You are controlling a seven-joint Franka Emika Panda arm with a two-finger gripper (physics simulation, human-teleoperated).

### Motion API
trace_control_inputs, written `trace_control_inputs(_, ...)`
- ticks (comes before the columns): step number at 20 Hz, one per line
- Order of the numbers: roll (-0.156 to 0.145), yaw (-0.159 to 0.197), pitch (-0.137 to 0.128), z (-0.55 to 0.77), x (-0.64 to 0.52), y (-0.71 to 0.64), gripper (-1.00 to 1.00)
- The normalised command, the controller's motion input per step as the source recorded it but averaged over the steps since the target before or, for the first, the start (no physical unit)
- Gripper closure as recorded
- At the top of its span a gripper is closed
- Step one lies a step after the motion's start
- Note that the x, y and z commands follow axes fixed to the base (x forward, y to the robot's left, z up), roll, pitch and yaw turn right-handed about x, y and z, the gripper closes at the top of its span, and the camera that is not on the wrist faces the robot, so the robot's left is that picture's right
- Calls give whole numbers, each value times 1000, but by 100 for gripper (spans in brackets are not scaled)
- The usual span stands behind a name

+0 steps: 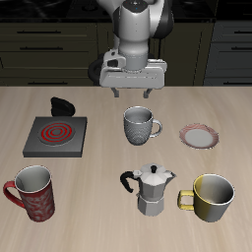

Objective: Place the white mug on the plate

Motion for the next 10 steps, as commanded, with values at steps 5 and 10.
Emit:
trace_control_inputs(5, -11, -29, 16, -320, -5, -114, -100)
trace_control_inputs(10, -8, -1, 24, -271, 2, -64, -100)
